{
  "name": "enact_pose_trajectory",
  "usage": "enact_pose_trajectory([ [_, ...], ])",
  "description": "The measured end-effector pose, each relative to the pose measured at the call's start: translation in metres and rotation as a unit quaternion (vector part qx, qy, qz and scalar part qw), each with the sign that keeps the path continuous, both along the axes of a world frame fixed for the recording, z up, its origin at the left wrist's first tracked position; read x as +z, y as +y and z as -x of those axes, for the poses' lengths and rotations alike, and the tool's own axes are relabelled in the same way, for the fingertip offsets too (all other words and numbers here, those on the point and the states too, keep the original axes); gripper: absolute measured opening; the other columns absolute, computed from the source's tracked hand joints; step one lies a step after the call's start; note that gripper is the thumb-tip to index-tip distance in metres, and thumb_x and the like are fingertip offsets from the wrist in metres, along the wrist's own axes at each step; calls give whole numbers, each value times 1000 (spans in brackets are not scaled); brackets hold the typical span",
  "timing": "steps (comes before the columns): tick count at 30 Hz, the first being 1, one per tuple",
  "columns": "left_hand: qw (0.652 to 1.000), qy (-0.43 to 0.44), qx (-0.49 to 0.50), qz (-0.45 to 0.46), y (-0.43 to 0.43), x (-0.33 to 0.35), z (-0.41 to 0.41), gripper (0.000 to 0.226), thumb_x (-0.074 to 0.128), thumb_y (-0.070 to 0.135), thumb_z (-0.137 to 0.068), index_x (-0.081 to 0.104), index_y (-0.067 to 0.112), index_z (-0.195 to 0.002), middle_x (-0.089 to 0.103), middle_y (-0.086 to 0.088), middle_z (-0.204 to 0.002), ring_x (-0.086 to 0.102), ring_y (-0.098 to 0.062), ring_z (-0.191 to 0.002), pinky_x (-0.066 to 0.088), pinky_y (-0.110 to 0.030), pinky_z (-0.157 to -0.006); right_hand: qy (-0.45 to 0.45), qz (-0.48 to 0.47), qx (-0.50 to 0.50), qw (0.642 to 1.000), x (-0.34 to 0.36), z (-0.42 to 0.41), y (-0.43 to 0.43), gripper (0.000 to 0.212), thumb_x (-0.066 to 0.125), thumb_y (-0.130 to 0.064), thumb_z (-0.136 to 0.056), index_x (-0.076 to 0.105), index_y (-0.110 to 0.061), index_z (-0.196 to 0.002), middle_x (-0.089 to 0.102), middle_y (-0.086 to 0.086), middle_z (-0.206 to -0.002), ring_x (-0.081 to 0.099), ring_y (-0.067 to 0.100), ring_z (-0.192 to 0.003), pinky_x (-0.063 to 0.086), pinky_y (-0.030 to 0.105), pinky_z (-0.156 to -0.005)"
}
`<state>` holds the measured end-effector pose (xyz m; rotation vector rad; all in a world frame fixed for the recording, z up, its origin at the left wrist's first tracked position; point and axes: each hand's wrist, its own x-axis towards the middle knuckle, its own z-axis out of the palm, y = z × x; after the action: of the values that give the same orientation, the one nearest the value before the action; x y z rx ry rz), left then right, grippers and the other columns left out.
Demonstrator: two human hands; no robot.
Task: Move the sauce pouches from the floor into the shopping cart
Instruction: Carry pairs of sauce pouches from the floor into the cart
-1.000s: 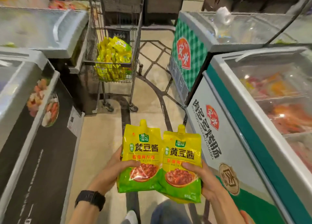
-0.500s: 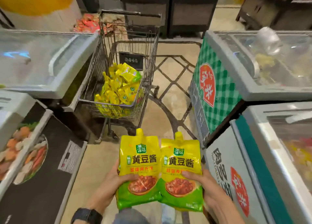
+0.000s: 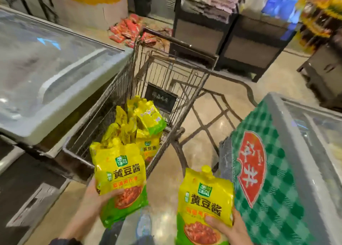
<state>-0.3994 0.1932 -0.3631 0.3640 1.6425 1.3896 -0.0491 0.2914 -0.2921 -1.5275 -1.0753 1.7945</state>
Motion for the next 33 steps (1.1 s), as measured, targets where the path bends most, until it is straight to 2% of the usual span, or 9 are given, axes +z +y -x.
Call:
enact_pose_trajectory([
  [5,998,55,35,-1,108,-2,25,86,92,0,-61,47,19,-131,63,-7,-117,62,-26,-106,46,-40,-93,-39,-47,12,998,4,36,109,110,99,-36,-16,62,-20,-118,77,9,-102,71,32,-99,50,52,-96],
  [10,992,35,103,60,173,-36,30,86,90,2,-64,46,15,-137,65,-1,-122,61,-21,-106,45,-41,-99,-30,-82,35,996,10,118,233,90,98,-31,-28,66,-15,-111,77,11,-98,73,33,-90,55,49,-86],
  [12,988,36,118,94,187,-47,29,107,93,11,-61,34,12,-151,49,0,-147,52,-20,-125,37,-42,-111,-34,-107,53,992,-4,151,284,89,97,-43,-28,68,-17,-108,77,9,-98,72,33,-91,54,48,-87],
  [16,977,12,147,157,209,-73,21,123,94,24,-63,17,9,-158,24,3,-157,31,-25,-147,25,-43,-120,-76,-149,108,980,-49,220,389,42,85,-4,-65,68,-15,-101,76,3,-90,69,27,-86,55,45,-84],
  [20,947,19,174,270,229,-83,4,104,89,8,-69,28,1,-153,39,-12,-153,40,-27,-141,27,-36,-116,-175,-154,158,959,-114,279,465,30,87,-10,-67,66,-19,-88,72,15,-96,68,28,-90,54,46,-87],
  [24,920,25,171,352,221,-123,-12,110,99,26,-52,45,1,-144,57,-16,-140,56,-31,-126,41,-44,-110,-249,-120,193,941,-171,312,494,52,88,-19,-65,68,4,-107,70,26,-106,66,38,-100,50,45,-88],
  [29,884,111,171,421,226,-131,-2,40,85,6,-72,67,22,-104,71,-12,-113,67,-34,-108,50,-40,-88,-312,16,266,912,-220,310,499,11,72,-7,-83,62,-3,-87,70,21,-90,69,31,-84,56,43,-84],
  [31,882,125,104,442,232,-120,2,30,74,12,-80,55,35,-84,72,-7,-106,68,-31,-105,49,-36,-81,-323,39,288,901,-233,310,497,9,67,-4,-82,60,-8,-79,68,21,-89,67,29,-83,56,43,-85],
  [33,883,97,-5,459,239,-109,-2,13,56,31,-83,55,36,-94,68,-7,-118,63,-28,-115,46,-34,-86,-343,10,288,894,-246,313,495,15,74,-8,-75,65,-2,-86,68,21,-95,65,32,-86,56,43,-82],
])
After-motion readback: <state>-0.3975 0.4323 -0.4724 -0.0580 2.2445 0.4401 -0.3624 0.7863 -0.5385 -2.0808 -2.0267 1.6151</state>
